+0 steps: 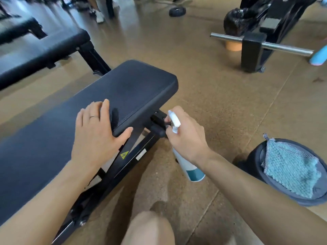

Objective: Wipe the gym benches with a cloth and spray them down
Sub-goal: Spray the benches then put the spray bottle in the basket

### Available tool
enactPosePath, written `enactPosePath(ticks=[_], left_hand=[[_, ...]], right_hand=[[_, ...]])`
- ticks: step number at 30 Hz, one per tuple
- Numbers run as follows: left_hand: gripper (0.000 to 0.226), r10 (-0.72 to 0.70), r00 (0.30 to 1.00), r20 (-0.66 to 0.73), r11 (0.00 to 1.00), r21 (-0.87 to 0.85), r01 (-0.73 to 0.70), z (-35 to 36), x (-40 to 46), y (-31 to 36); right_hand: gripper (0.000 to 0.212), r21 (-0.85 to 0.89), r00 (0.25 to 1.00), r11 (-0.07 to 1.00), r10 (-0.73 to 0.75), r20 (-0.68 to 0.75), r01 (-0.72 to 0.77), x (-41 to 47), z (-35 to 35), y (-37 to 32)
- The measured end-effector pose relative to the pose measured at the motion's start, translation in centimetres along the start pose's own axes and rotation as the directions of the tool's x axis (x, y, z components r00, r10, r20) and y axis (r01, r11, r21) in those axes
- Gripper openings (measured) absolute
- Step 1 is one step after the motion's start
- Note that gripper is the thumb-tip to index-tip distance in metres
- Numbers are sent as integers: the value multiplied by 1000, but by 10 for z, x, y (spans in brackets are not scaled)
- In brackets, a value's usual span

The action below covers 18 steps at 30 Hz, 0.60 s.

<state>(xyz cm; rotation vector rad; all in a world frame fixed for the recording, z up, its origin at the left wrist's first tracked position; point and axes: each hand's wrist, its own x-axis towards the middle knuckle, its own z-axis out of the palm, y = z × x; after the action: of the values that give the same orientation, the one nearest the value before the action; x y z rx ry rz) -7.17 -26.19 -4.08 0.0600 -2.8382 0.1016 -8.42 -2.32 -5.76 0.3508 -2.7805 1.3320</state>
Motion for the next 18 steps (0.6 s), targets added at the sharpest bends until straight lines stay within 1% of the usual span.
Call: enactPosePath(ticks=[3, 5, 8, 11, 15, 18], left_hand=[[90, -29, 1000, 8, 1000, -10, 29, 7, 5, 2], [90, -58, 998, 8, 998, -22, 59, 8, 6, 4], [95, -107, 994, 13, 994, -20, 107, 9, 7, 4], [97, -114, 993, 4, 993, 0, 114, 9, 6, 6], [96, -116, 993, -7, 991, 59, 116, 11, 4, 8], [94, -110, 994, 3, 989, 100, 109, 11, 4, 9]], right_hand=[[20, 80, 994, 994, 74, 76, -80, 16, 3, -13], [21, 91, 987, 989, 108, 118, -119, 27, 6, -21], [19, 79, 978, 983, 156, 141, -168, 42, 15, -31], [16, 60, 978, 984, 158, 136, -168, 51, 22, -40], [11, 109, 978, 975, 186, 97, -196, 62, 23, -47], [10, 175, 972, 957, 217, 94, -230, 63, 19, -52]])
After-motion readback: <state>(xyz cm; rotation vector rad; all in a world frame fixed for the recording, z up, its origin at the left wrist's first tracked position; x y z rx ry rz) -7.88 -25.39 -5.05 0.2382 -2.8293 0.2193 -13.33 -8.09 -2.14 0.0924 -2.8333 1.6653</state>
